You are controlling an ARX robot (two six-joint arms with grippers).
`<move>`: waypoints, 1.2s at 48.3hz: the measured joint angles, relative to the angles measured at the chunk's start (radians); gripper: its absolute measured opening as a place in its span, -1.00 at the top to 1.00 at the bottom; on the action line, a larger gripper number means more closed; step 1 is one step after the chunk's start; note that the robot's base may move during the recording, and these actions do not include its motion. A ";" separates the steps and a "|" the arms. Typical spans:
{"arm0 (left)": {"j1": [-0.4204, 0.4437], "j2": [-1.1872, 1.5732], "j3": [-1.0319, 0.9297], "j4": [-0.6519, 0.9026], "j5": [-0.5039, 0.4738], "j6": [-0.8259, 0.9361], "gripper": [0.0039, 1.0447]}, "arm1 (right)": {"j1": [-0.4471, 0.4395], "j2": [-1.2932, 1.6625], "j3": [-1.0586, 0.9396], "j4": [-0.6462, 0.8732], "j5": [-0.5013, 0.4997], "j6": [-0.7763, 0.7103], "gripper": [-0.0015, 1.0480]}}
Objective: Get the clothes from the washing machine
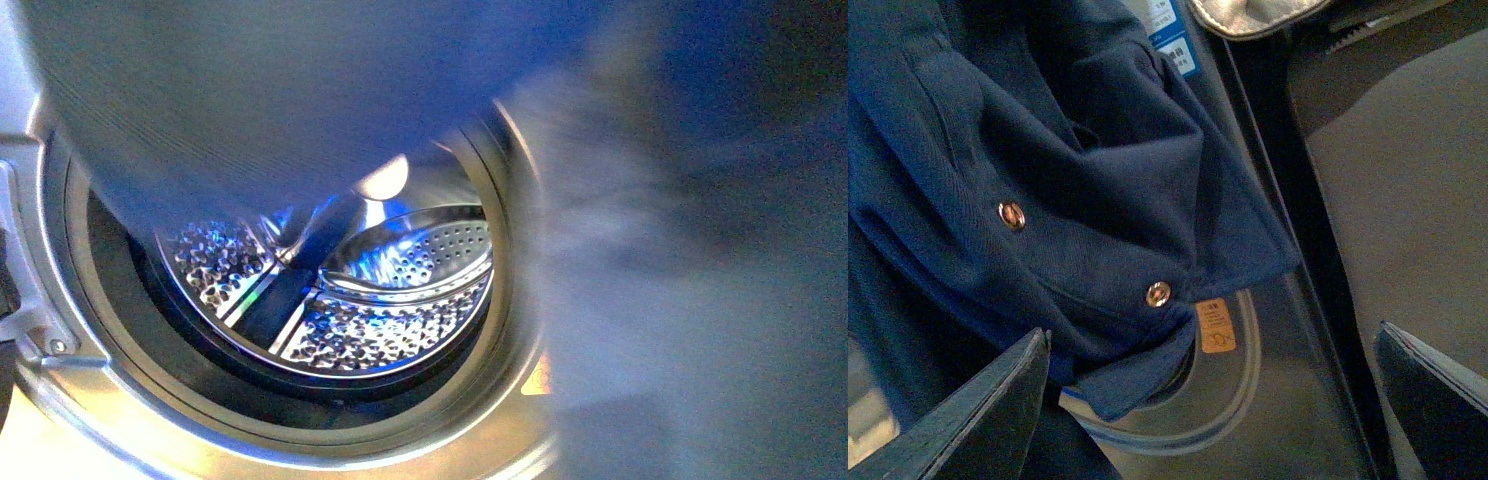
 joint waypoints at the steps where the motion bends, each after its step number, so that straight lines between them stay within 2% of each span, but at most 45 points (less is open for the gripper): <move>1: 0.000 0.000 0.000 0.000 0.000 0.000 0.89 | -0.009 0.018 0.001 0.026 -0.019 0.010 -0.85; 8: 0.000 0.000 0.000 0.000 0.000 0.000 0.89 | -0.080 0.200 0.043 0.277 -0.132 0.085 -0.85; 16: 0.000 0.000 0.000 0.000 0.000 0.000 0.89 | -0.140 0.474 0.200 0.642 -0.240 0.214 -0.85; 25: 0.000 0.000 0.000 0.000 -0.001 0.000 0.89 | -0.139 0.671 0.353 0.909 -0.284 0.356 -0.85; 31: 0.000 0.000 0.000 0.000 -0.001 0.000 0.89 | -0.108 0.728 0.406 1.018 -0.312 0.421 -0.85; 50: 0.000 0.000 0.000 0.000 0.000 0.000 0.89 | -0.078 0.746 0.408 1.040 -0.322 0.426 -0.85; 52: 0.000 0.000 0.000 0.000 -0.001 0.000 0.89 | -0.028 0.768 0.422 1.022 -0.321 0.409 -0.85; 58: 0.000 0.000 0.000 0.000 -0.001 0.000 0.89 | 0.180 0.791 0.504 0.826 -0.266 0.294 -0.85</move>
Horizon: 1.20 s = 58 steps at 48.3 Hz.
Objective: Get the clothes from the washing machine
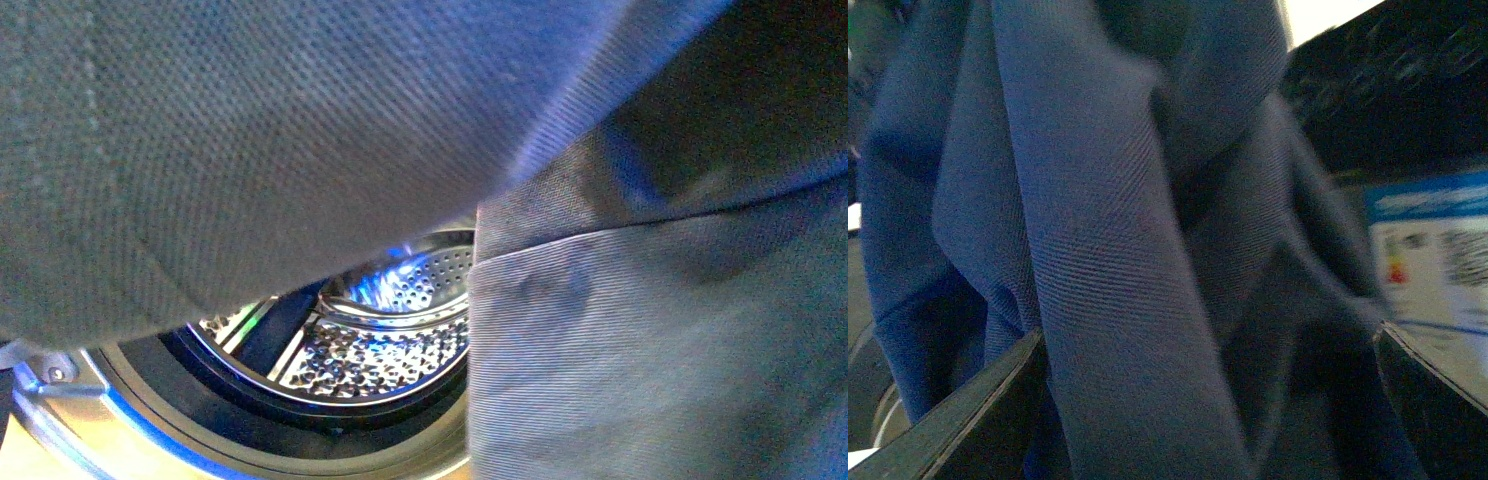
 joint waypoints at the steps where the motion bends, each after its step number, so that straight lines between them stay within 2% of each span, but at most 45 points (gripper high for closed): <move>1: 0.000 0.000 0.000 0.000 0.000 0.000 0.89 | 0.028 0.002 0.005 -0.035 0.008 -0.018 -0.85; 4: 0.000 0.002 0.000 0.000 0.002 0.000 0.89 | 0.079 0.002 0.006 -0.107 0.011 -0.076 -0.85; 10: 0.000 0.002 0.000 0.000 0.002 0.000 0.89 | 0.085 -0.007 0.006 -0.118 0.027 -0.104 -0.85; 24: 0.000 0.002 0.001 0.000 0.001 0.000 0.89 | 0.088 -0.014 -0.021 0.057 -0.002 0.002 -0.85; 37: 0.000 0.002 0.001 0.000 0.001 0.000 0.89 | 0.205 -0.007 0.035 -0.080 0.074 -0.042 -0.85; 47: 0.000 0.002 0.001 0.000 0.001 0.000 0.89 | 0.330 0.011 0.106 -0.175 0.142 -0.118 -0.85; 58: 0.000 0.002 0.001 0.000 0.000 0.000 0.89 | 0.412 0.048 0.162 -0.209 0.192 -0.169 -0.85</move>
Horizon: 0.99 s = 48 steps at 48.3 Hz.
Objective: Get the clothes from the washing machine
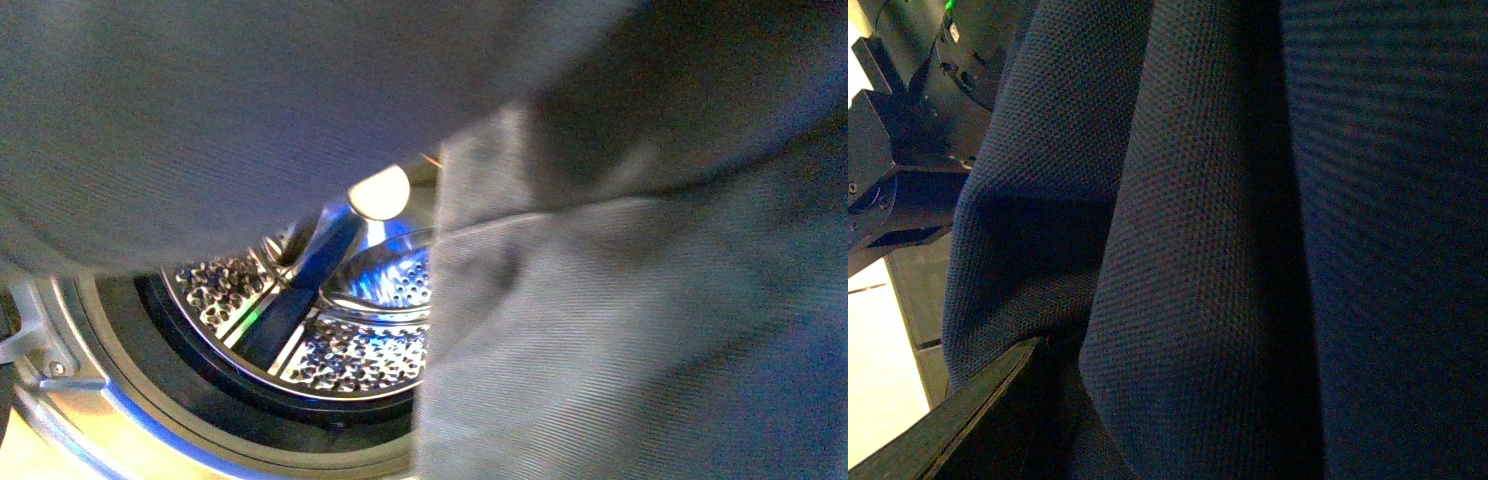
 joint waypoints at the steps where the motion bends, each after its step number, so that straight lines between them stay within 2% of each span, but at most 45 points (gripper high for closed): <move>1: 0.000 0.000 0.000 0.000 0.000 0.000 0.89 | 0.007 0.005 0.006 -0.002 0.005 -0.004 -0.85; 13: 0.000 0.000 0.000 0.000 0.000 0.000 0.89 | 0.037 0.040 0.033 0.045 0.025 0.003 -0.85; 20: 0.000 0.000 0.000 0.000 0.000 0.000 0.89 | 0.030 0.042 0.032 0.112 0.018 0.045 -0.85; 39: 0.000 0.000 0.000 0.000 0.001 0.000 0.89 | -0.006 -0.083 -0.047 0.145 -0.019 0.103 -0.85; 48: 0.000 0.000 0.000 0.000 0.002 0.000 0.89 | 0.022 -0.143 -0.040 0.043 -0.004 0.071 -0.85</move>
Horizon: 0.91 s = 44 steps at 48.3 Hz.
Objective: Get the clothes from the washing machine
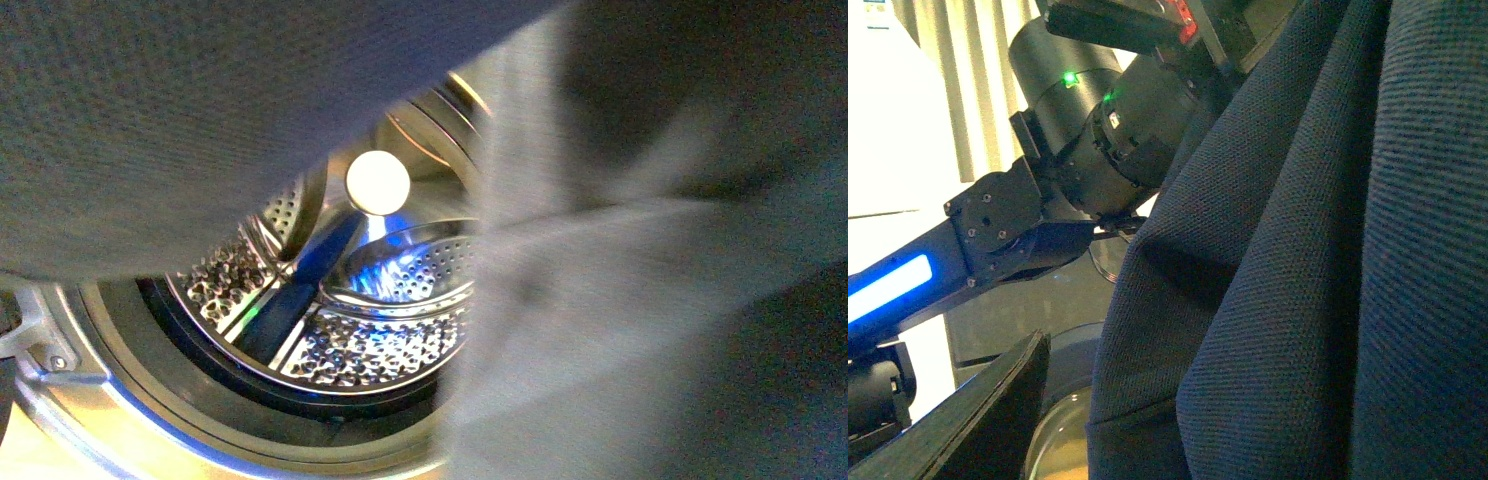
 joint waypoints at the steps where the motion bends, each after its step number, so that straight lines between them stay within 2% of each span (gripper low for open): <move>1: 0.000 0.000 0.000 0.000 0.000 0.000 0.89 | 0.010 0.002 0.009 -0.022 0.008 -0.012 -0.85; 16: 0.000 0.000 0.000 0.000 -0.003 0.000 0.89 | 0.122 0.117 0.150 -0.216 0.157 -0.132 -0.85; 31: 0.000 0.000 0.000 0.000 -0.005 0.000 0.89 | 0.143 0.266 0.264 -0.330 0.334 -0.224 -0.85; 41: 0.000 0.000 0.000 0.000 -0.006 0.000 0.88 | 0.127 0.266 0.272 -0.391 0.407 -0.248 -0.25; 44: 0.000 0.000 0.000 0.000 -0.006 0.000 0.70 | 0.116 0.264 0.272 -0.396 0.416 -0.247 -0.08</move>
